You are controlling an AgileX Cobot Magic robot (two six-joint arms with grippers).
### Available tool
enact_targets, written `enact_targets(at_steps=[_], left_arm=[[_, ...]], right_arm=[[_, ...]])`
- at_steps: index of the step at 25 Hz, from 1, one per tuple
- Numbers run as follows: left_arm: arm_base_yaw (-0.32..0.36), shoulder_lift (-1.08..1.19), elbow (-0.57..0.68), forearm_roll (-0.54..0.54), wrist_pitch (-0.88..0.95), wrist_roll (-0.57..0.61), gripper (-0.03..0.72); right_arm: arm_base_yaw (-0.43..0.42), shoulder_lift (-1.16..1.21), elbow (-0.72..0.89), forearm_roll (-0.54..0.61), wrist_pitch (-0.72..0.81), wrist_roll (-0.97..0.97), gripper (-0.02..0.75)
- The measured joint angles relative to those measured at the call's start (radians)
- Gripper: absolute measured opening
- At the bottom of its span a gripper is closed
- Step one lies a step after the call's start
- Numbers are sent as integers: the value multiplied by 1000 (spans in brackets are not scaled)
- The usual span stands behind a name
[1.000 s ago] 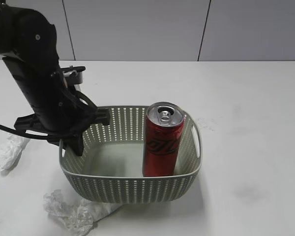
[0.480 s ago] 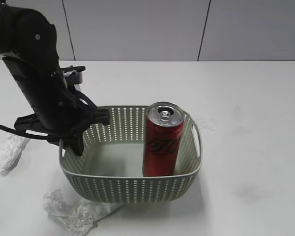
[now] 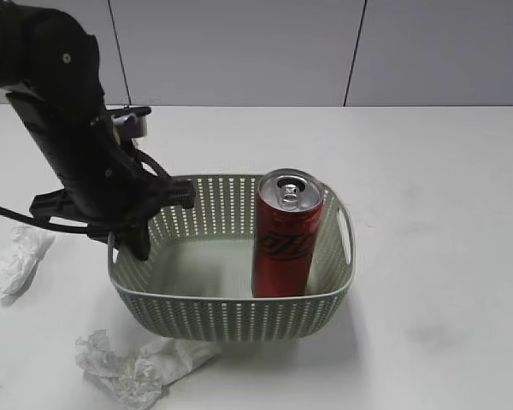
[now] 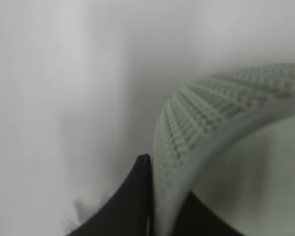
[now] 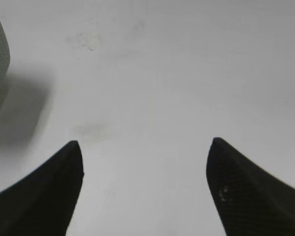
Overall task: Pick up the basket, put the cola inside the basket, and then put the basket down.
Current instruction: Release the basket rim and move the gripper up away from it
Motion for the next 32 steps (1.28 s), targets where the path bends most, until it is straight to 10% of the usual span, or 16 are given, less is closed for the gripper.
enact_targets(at_steps=[16,24,32], left_arm=[[0,312,-497,-19,104,11,-4],[0,410,-545,-19,69,35,1],[0,415,-553,-38,46,73,475]], right_arm=[[0,-132,3,1,2,-1,587],[0,-133,3,1,2,-1,587],[0,-133,3,1,2,-1,587]])
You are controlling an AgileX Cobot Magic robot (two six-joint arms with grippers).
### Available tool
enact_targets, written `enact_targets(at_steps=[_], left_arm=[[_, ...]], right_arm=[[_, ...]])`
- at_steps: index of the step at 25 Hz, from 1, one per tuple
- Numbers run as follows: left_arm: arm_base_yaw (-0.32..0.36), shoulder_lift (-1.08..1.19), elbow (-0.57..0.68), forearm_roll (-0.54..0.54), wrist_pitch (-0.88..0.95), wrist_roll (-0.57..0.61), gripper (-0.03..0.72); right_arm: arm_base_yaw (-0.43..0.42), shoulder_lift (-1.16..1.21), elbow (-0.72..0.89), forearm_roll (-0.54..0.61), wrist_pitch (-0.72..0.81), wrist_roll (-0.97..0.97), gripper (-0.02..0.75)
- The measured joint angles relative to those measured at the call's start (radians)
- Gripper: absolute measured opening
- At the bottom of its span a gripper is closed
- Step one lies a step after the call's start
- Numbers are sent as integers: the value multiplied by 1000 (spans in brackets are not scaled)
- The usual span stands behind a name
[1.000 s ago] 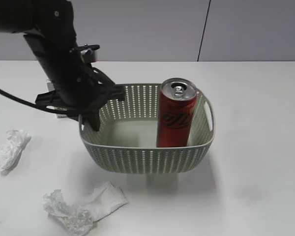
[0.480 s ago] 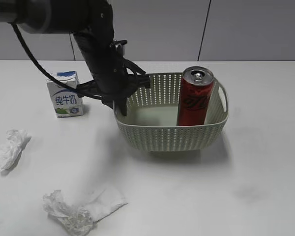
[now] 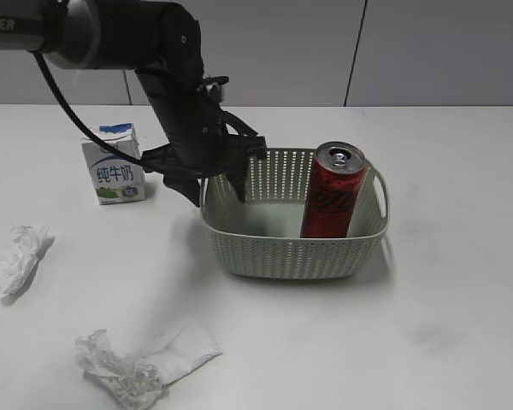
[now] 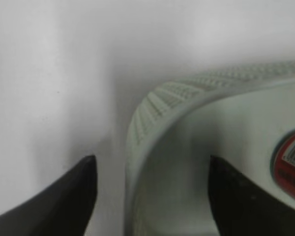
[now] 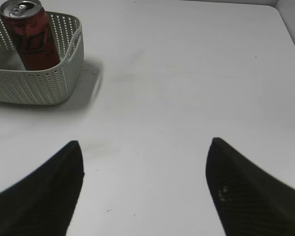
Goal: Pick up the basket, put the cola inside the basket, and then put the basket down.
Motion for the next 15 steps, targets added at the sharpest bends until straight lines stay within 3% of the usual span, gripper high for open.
enact_targets(at_steps=[2,4,9,15], left_arm=[[0,-1,0,-3,1,13,578],[2,-11,0,-5,1,22,624],[31,-75,0,-9,42,47,643],[113,-203,0,-8,128,116,638]], right_arm=[[0,0,0,0,0,0,587],[0,0,0,0,0,0,587],[0,0,0,0,0,0,585],[0,0,0,0,0,0,585]])
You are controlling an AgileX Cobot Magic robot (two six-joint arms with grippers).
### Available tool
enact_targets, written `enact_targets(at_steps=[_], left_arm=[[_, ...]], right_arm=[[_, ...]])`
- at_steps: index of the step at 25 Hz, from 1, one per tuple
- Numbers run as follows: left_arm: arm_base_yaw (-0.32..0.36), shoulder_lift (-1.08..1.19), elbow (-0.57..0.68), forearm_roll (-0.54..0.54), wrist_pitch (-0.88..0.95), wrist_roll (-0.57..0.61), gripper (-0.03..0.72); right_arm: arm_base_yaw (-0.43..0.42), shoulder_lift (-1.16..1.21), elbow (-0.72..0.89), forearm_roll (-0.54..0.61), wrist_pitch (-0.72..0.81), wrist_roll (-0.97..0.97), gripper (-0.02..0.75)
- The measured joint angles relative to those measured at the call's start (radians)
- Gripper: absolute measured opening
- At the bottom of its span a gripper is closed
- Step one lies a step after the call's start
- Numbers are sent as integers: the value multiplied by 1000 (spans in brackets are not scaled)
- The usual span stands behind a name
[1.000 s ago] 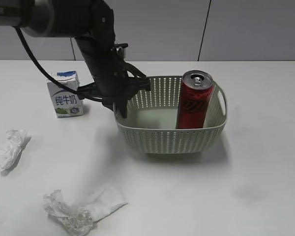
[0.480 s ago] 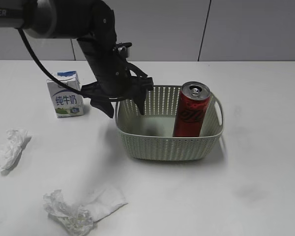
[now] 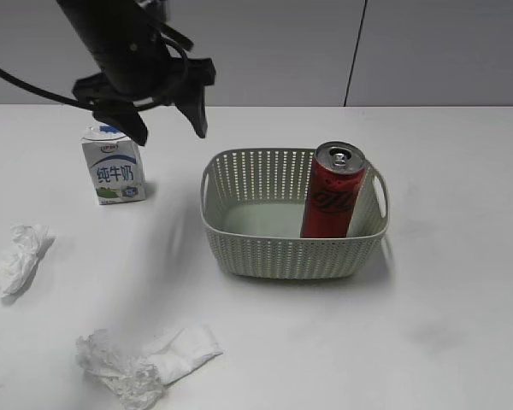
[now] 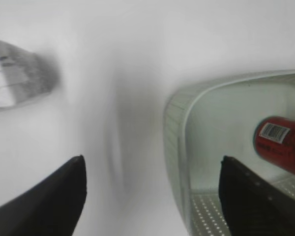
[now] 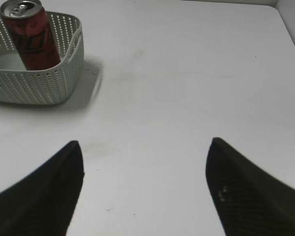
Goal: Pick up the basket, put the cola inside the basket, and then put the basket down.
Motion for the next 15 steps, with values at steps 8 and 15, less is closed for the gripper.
enact_targets(at_steps=[8,15], left_arm=[[200,-108,-2,4,134,160,623],[373,-229,74,35,137,223,598]], right_arm=[[0,0,0,0,0,0,585],[0,0,0,0,0,0,585]])
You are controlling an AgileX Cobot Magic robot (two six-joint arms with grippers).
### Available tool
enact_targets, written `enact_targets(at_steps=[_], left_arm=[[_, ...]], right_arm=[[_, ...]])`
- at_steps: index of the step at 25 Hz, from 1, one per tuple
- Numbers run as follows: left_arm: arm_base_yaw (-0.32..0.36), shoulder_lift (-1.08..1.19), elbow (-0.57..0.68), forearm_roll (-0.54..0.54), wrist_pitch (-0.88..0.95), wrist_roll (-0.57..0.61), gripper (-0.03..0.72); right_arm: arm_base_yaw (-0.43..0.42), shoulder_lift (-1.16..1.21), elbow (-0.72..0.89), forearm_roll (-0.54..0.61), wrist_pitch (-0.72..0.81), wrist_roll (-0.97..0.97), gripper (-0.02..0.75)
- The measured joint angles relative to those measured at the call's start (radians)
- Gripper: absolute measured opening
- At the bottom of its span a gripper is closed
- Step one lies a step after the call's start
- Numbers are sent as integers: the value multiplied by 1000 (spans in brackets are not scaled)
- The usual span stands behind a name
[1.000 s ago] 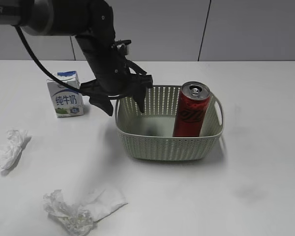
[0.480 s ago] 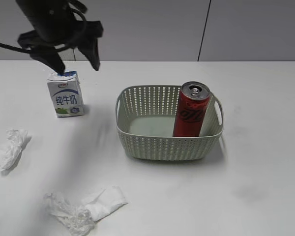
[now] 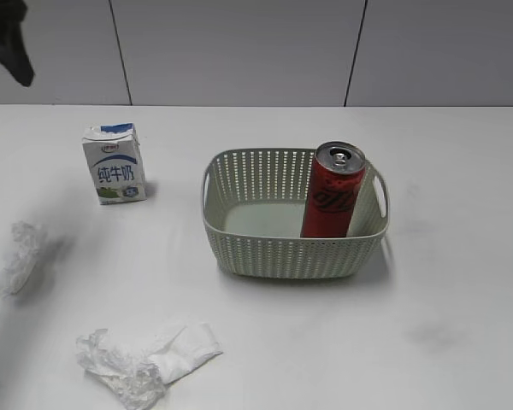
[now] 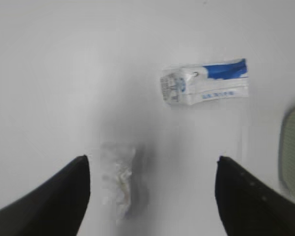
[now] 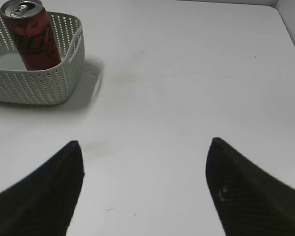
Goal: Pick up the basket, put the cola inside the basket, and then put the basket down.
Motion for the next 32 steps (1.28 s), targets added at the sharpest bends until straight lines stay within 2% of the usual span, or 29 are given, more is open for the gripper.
enact_targets(at_steps=[3,6,14,23,29,32], left_arm=[[56,-65,65,11,1,17,591],[77,-144,152,46,1,26,589],[78,-506,503,58,-5,42,588],[78,-981,893,69,-110,42,588],[78,-1284,1067,69,-182,42,588],[78,-1383,1095,76,-182,42,588]], right_arm=[[0,0,0,0,0,0,585],[0,0,0,0,0,0,585],[0,0,0,0,0,0,585],[0,0,0,0,1,0,585],[0,0,0,0,1,0,585],[0,0,0,0,1,0,585]])
